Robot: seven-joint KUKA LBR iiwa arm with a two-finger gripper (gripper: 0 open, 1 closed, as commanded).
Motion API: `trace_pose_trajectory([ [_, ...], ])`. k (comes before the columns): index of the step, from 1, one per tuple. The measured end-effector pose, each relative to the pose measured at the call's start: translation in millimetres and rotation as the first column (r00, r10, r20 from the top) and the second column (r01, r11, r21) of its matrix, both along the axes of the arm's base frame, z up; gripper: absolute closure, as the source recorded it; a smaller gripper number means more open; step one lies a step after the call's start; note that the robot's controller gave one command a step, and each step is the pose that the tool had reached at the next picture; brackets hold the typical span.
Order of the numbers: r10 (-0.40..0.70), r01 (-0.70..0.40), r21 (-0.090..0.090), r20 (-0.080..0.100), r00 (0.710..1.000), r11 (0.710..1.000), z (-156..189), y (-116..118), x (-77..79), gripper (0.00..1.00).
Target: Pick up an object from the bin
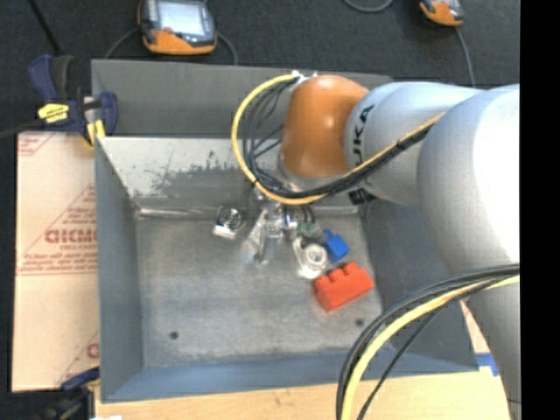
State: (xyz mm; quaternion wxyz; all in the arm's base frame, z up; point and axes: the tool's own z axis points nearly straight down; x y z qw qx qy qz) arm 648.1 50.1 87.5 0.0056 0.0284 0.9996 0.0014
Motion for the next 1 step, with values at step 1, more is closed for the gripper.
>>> trace_pose_trajectory([
  [1,-0.004,0.004,0.0,-0.003,1.0,1.0,-1.5,-0.3,-1.0,1.0],
])
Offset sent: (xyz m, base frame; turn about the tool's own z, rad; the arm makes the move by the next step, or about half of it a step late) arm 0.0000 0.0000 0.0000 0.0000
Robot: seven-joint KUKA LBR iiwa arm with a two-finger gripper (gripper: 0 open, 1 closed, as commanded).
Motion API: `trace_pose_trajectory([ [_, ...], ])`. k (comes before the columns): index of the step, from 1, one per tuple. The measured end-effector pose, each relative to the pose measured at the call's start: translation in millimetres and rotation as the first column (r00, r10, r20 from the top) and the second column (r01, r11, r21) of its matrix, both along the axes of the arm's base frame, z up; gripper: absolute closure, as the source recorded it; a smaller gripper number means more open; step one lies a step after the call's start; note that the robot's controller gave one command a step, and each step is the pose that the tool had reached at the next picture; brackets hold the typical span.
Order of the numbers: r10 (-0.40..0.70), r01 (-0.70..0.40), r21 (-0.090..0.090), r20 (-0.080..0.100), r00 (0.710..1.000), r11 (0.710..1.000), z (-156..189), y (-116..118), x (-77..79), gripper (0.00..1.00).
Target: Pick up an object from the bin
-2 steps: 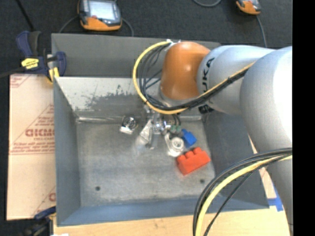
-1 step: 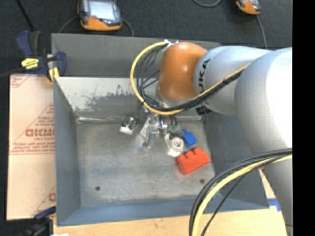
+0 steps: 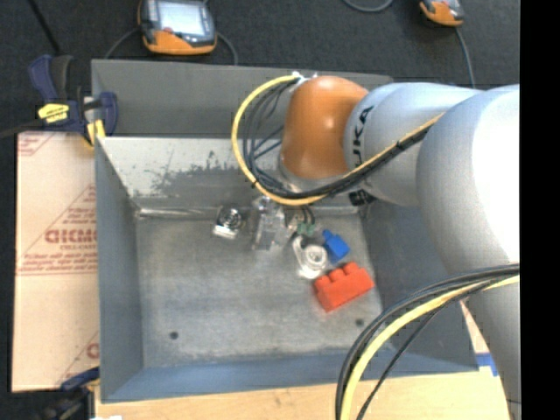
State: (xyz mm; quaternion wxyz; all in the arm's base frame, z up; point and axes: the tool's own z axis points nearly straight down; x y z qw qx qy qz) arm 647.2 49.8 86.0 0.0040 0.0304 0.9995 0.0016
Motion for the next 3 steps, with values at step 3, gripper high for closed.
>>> trace_pose_trajectory([
  [3,-0.019,0.019,-0.001,-0.002,1.0,1.0,166,12,-57.1,1.0],
])
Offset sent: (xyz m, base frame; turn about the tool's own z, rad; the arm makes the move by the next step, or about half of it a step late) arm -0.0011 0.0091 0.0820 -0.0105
